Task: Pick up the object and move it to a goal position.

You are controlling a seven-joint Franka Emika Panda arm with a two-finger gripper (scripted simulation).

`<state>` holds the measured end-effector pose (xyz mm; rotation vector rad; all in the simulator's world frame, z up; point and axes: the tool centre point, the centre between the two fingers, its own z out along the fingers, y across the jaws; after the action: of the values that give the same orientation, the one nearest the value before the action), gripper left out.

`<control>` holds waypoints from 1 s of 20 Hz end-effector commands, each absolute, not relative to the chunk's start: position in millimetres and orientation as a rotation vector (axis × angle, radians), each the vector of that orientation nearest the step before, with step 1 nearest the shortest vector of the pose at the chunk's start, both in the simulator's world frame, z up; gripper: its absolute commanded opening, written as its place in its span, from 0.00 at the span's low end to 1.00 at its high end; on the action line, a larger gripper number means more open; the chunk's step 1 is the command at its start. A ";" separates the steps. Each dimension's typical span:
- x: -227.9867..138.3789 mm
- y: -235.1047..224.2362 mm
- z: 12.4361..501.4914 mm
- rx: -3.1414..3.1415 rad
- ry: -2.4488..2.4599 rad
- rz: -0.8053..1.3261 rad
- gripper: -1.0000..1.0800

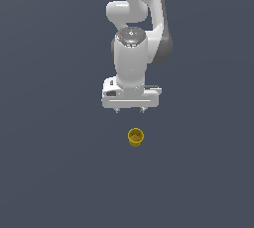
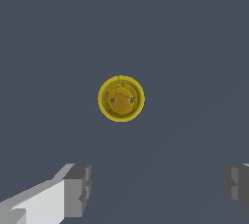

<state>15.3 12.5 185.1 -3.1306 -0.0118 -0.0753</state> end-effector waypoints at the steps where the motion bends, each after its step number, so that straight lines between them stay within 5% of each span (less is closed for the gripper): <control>1: 15.3 12.5 185.1 -3.131 -0.012 -0.075 0.96; 20: 19.5 44.8 179.8 -3.110 -0.052 -0.073 0.96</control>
<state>18.4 44.7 181.6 -3.1102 -0.0706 -0.0755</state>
